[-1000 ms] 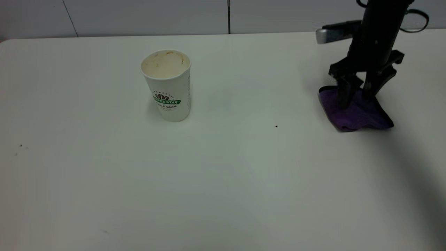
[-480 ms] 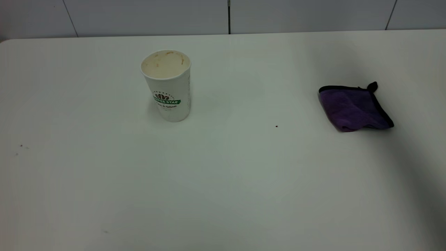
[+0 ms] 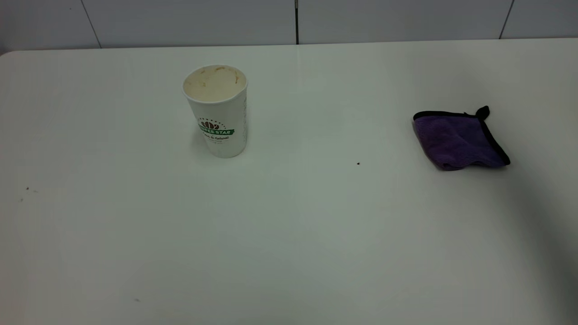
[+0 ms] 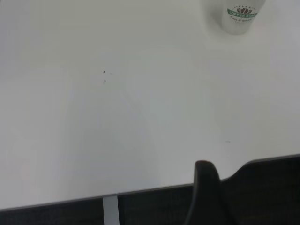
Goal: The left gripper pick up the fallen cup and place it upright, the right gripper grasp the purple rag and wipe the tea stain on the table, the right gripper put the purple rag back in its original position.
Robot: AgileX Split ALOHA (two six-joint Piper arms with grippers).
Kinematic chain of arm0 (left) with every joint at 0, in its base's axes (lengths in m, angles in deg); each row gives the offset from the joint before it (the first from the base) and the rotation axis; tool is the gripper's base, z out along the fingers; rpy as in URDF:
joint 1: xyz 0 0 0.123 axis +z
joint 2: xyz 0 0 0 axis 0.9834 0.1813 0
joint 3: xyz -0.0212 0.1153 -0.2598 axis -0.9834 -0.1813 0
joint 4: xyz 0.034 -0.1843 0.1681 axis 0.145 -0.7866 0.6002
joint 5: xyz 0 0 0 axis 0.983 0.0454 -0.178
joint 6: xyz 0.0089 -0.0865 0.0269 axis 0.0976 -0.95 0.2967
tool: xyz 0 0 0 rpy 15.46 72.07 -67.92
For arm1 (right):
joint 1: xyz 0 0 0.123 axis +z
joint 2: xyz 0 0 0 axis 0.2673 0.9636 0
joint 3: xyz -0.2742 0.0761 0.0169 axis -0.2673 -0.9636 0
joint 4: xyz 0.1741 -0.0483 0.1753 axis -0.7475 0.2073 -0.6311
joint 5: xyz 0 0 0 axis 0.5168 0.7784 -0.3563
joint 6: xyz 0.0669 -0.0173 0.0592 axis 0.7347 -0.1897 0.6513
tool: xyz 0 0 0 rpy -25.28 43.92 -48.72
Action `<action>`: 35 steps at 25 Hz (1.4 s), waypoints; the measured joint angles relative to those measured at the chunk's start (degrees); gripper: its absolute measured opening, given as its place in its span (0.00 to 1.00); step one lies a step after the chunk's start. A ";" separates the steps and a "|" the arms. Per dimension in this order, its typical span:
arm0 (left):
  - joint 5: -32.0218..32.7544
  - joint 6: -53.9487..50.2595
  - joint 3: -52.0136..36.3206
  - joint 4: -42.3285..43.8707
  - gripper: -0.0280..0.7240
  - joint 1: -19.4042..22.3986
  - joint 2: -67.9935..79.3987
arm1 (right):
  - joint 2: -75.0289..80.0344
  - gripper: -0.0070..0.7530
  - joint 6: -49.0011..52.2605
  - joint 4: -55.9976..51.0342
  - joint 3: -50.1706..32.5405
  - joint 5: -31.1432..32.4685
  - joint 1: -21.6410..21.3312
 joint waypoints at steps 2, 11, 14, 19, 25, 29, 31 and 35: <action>0.00 0.00 0.00 0.00 0.72 0.00 0.00 | -4.42 0.66 0.20 0.00 -5.13 0.05 0.00; 0.00 0.06 0.00 0.00 0.72 0.00 0.00 | -25.35 0.65 2.25 -0.06 -29.63 -0.81 0.00; 0.00 0.06 0.00 0.00 0.72 0.00 0.00 | -32.28 0.65 2.39 -0.06 -37.23 -2.67 0.00; 0.00 0.06 0.00 0.00 0.72 0.00 0.00 | -43.06 0.65 4.31 0.04 -47.14 -4.53 0.00; 0.00 0.06 0.00 0.00 0.72 0.00 0.00 | -55.99 0.65 5.67 0.55 -55.31 -6.29 0.00; 0.00 0.06 0.00 0.00 0.72 0.00 0.00 | -63.85 0.65 8.39 2.40 -58.90 -6.44 0.00; 0.00 0.06 0.00 0.00 0.72 0.00 0.00 | -67.28 0.65 10.32 3.75 -59.53 -6.56 0.00; 0.00 0.06 0.00 0.00 0.72 0.00 0.00 | -72.36 0.65 13.23 6.52 -59.78 -6.79 0.00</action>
